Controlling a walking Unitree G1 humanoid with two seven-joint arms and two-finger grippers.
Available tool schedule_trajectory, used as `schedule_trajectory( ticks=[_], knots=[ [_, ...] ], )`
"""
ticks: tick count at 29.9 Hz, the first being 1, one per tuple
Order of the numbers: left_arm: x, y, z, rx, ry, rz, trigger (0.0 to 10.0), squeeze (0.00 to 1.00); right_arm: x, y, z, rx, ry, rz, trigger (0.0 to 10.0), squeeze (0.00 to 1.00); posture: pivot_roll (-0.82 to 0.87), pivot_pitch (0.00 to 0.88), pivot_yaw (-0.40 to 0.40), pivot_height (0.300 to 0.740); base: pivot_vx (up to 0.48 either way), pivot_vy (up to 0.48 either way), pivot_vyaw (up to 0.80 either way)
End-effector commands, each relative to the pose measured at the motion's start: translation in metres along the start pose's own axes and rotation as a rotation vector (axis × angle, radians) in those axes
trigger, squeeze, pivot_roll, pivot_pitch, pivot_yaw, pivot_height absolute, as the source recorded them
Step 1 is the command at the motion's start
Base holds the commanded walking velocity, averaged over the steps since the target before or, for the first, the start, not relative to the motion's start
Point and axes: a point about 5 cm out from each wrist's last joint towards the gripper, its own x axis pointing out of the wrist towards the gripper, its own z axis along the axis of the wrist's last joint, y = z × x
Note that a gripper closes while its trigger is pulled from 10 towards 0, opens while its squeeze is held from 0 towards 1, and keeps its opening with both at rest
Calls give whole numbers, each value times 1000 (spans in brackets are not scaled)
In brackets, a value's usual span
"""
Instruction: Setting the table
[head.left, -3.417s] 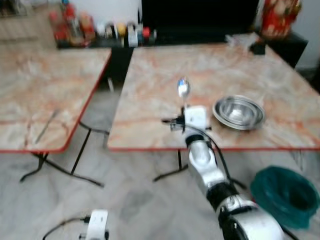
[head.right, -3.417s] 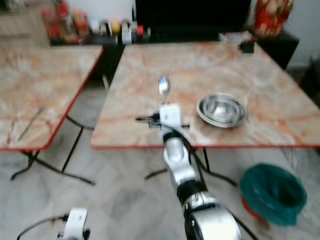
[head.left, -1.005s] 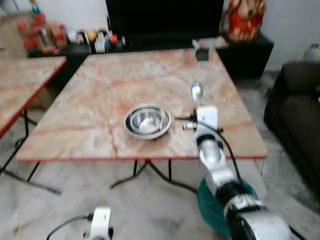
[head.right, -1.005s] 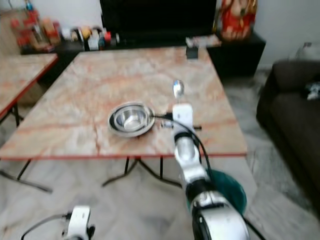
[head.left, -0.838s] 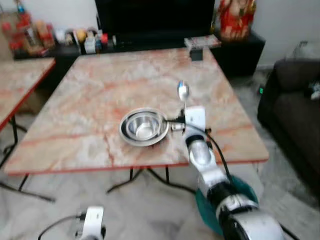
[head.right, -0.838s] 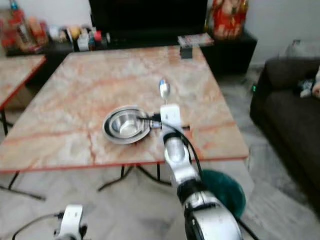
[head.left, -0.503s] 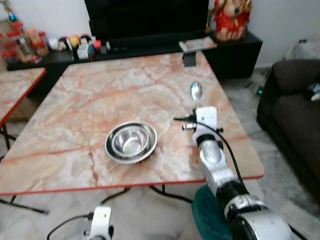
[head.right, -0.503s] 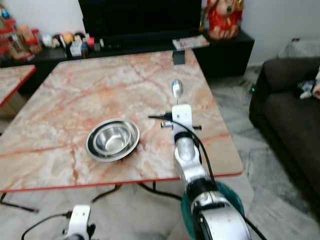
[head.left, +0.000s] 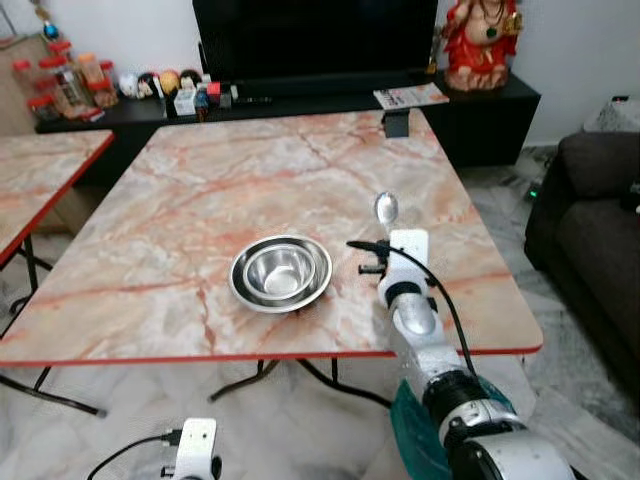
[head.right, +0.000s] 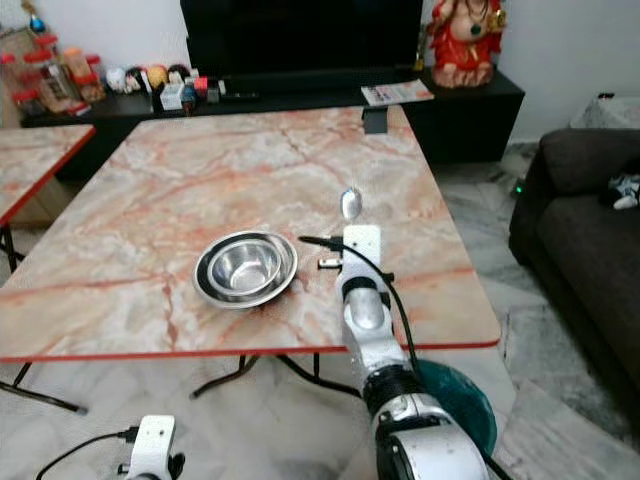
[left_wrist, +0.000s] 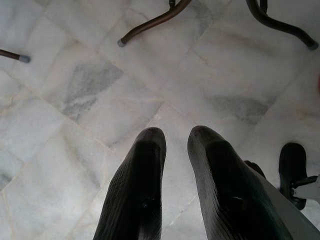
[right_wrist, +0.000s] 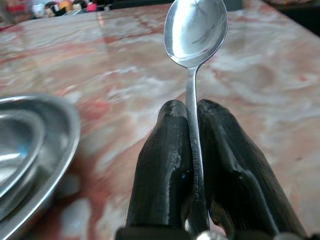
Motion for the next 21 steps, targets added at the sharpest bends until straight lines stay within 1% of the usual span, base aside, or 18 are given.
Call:
schedule_trajectory(
  ticks=[1,4,8,12,16,19,21],
  knots=[
    [0,3,0,5,8,6,10000,0,0,1,-3,19,25,10,10000,0,-57,16,73,740,0,0,0],
    [0,3,-1,6,13,4,10000,0,-1,5,-10,37,85,47,10000,0,-55,17,74,740,0,0,0],
    [0,3,-1,7,14,2,10000,0,-1,5,-11,28,100,46,10000,0,-55,17,74,740,0,0,0],
    [0,3,-3,10,22,0,10000,0,-3,8,-19,15,160,77,10000,0,-56,19,76,740,0,0,0],
    [-1,4,-3,11,23,0,10000,0,-4,8,-23,32,190,76,10000,0,-51,16,74,740,0,0,0],
    [0,4,-3,11,22,1,10000,0,-4,10,-27,45,218,98,10000,0,-50,12,73,740,0,0,0],
    [0,4,-3,14,23,1,10000,0,-4,11,-26,52,213,105,10000,0,-50,11,74,740,0,0,0]
  ],
)
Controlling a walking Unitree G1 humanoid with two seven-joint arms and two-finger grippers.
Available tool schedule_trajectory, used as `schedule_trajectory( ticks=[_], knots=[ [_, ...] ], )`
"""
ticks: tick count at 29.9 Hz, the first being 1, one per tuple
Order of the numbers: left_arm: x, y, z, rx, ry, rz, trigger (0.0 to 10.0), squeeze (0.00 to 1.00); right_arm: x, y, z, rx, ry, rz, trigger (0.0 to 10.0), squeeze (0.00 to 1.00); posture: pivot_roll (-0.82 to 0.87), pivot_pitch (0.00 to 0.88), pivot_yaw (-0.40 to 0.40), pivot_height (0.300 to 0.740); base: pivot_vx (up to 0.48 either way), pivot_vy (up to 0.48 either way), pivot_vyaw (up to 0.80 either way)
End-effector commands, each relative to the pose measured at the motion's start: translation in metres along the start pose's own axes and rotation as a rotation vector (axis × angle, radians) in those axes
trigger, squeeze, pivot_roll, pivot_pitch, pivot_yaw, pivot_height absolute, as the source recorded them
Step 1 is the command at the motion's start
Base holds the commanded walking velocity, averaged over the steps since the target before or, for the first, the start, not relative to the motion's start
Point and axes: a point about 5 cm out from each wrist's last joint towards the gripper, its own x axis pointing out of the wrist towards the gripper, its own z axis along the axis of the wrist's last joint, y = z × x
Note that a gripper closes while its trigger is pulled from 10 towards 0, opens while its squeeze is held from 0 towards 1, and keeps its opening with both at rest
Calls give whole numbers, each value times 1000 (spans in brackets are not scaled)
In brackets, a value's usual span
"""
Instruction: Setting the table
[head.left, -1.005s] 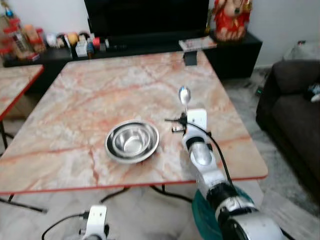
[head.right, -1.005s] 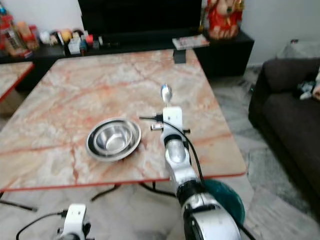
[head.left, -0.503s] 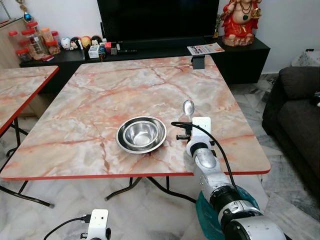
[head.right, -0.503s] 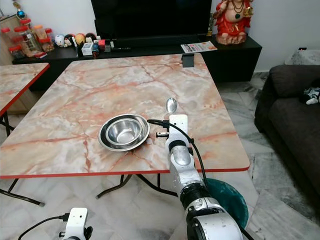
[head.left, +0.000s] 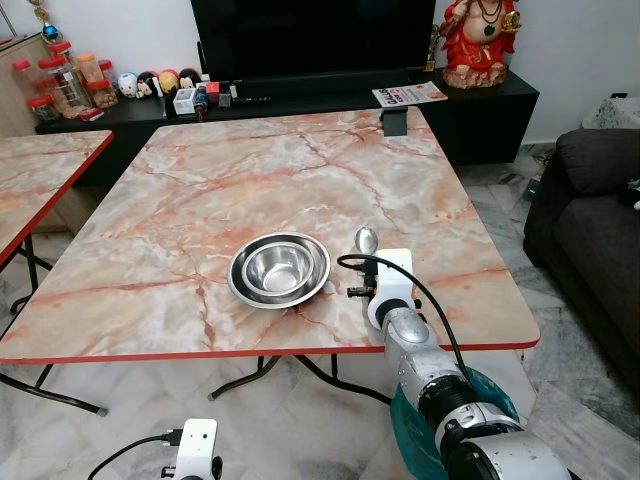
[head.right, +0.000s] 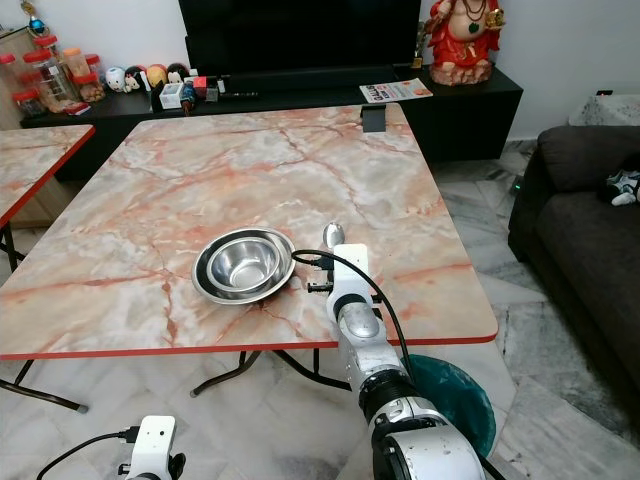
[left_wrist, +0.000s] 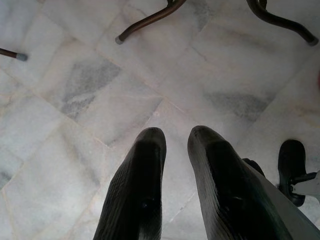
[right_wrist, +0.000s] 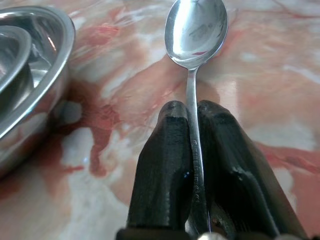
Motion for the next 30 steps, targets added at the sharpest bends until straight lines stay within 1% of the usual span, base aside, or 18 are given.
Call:
schedule_trajectory(
  ticks=[1,7,12,22,23,24,27,28,29,30],
  knots=[
    [0,4,-2,14,18,4,10000,0,1,5,2,18,2,21,10000,0,-49,10,74,740,0,0,0],
    [0,5,-2,23,21,4,10000,0,1,7,0,37,13,32,10000,0,-51,3,73,740,0,0,0],
    [0,5,-2,24,22,5,10000,0,1,9,1,34,18,38,10000,0,-49,1,71,740,0,0,0],
    [0,4,-2,26,23,2,10000,0,2,8,3,39,19,25,10000,0,-51,0,73,740,0,0,0],
    [0,5,-2,26,23,1,10000,0,2,8,3,40,18,23,10000,169,-50,2,73,740,0,0,0],
    [0,5,-1,26,23,2,10000,0,2,8,3,41,18,20,10000,961,-50,2,73,740,0,0,0],
    [0,5,-2,25,24,1,10000,0,2,6,3,41,18,4,10000,933,-50,4,73,740,0,0,0],
    [0,5,-2,25,25,2,10000,0,2,5,3,43,19,-5,10000,835,-50,5,74,740,0,0,0],
    [0,5,-2,25,25,2,10000,0,2,5,3,41,20,-10,10000,608,-49,6,75,740,0,0,0],
    [0,5,-2,25,26,2,10000,0,2,5,3,39,20,-13,10000,608,-49,6,75,740,0,0,0]
  ],
)
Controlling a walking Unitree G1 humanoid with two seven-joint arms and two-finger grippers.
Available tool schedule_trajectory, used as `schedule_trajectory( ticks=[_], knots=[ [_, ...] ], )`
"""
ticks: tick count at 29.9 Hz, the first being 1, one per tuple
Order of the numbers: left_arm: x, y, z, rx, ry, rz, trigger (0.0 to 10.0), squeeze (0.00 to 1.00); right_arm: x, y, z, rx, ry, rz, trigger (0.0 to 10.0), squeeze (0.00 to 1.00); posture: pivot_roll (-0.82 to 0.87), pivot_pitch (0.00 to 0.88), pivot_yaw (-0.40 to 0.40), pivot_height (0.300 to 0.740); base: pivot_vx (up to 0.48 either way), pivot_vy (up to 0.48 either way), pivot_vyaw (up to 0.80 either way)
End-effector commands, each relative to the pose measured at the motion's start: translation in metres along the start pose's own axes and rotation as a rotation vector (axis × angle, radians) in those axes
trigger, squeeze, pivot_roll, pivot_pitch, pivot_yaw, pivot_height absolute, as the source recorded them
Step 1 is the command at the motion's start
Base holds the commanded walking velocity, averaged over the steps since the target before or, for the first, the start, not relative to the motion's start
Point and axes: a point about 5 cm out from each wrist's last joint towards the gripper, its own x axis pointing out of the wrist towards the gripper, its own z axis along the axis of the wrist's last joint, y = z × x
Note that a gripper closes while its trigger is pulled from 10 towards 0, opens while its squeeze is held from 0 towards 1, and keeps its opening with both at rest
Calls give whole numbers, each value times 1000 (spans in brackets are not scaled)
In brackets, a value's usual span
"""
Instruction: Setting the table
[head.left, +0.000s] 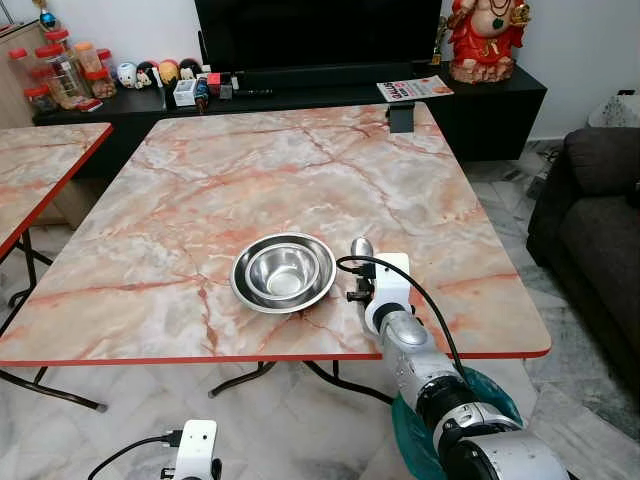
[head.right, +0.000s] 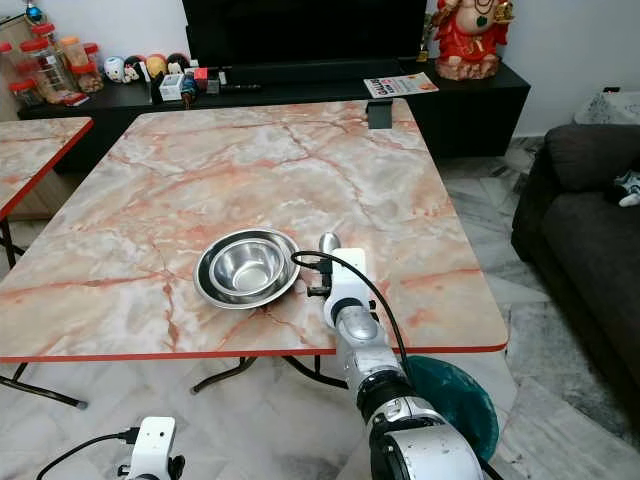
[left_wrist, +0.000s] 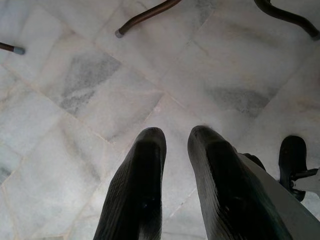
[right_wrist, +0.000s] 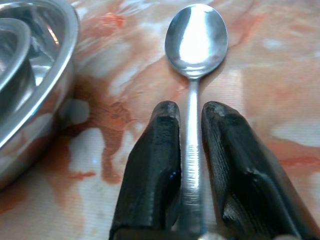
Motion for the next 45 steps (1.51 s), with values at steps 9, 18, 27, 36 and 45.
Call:
schedule_trajectory(
  ticks=[9,18,27,36,45],
  knots=[
    [0,5,0,18,8,5,10000,0,2,2,9,-1,-10,-10,10000,0,-46,8,76,740,0,0,0],
    [0,7,0,14,7,8,10000,0,2,5,34,-162,-176,-45,10000,0,-43,11,82,740,0,0,0],
    [0,6,3,-3,-15,8,10000,0,-4,12,55,-206,-354,-60,10000,0,-43,10,81,740,0,0,0],
    [1,3,8,-4,-42,-3,10000,0,-12,17,73,-230,-527,-66,10000,0,-46,12,82,740,0,0,0],
    [1,0,5,-21,-23,-14,10000,0,-15,19,74,-219,-558,-54,10000,0,-50,12,83,740,0,235,0]
  ],
)
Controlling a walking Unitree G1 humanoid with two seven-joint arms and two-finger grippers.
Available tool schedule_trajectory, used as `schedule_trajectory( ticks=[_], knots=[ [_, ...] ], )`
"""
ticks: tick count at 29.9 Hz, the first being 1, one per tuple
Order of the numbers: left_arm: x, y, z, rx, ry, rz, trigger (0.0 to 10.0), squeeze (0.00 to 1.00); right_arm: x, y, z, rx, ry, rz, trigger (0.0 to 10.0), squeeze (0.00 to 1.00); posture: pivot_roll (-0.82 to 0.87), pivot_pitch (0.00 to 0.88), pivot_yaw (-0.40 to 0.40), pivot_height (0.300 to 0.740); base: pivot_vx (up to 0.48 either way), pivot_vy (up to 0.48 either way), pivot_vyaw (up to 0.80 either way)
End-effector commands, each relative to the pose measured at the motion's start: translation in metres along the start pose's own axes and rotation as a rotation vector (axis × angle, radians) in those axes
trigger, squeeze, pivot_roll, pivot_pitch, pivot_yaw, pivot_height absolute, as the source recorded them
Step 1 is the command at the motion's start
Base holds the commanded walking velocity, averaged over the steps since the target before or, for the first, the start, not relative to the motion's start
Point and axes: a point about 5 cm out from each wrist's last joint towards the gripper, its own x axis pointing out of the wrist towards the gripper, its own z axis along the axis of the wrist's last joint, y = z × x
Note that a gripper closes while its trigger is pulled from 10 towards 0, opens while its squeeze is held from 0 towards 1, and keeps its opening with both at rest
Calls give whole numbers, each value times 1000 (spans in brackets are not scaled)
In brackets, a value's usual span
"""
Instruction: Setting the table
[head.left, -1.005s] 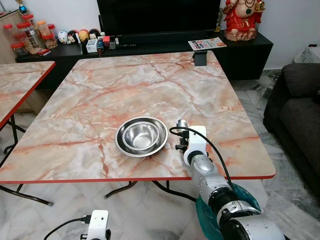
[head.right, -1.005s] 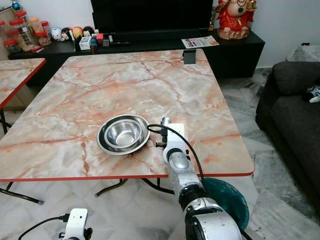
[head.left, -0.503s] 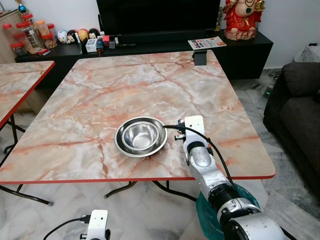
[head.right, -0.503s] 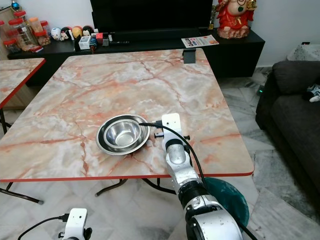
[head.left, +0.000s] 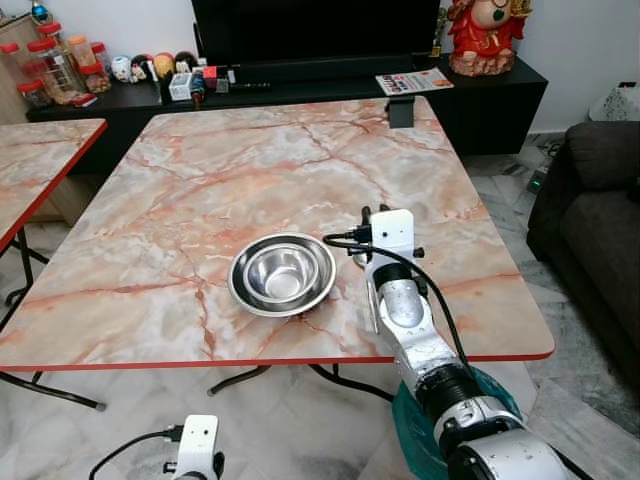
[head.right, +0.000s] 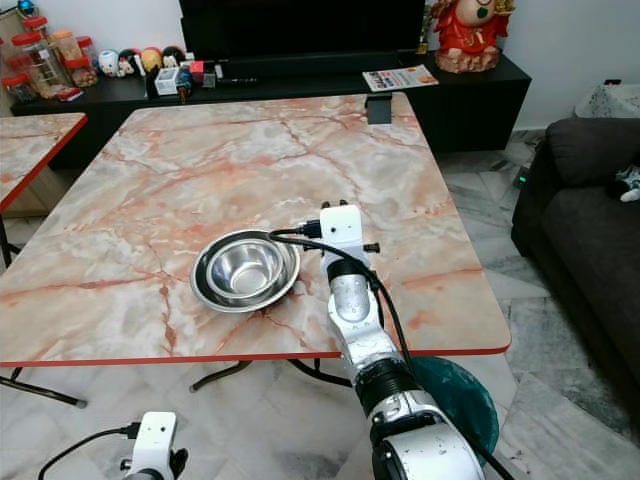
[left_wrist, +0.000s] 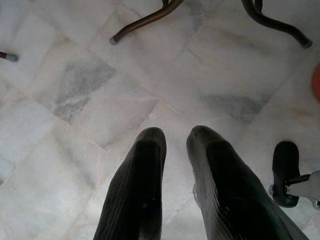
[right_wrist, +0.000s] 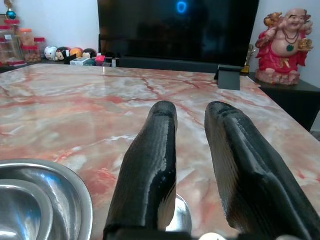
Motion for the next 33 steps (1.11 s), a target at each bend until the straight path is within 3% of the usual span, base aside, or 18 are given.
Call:
schedule_trajectory(
  ticks=[1,33],
  knots=[
    [-1,6,-2,-7,12,12,10000,0,0,7,8,12,-41,17,10000,0,-50,12,84,740,0,465,0],
    [-2,9,-5,-3,16,19,10000,0,-1,13,13,38,-80,40,10000,0,-44,16,86,740,0,457,0]
  ],
)
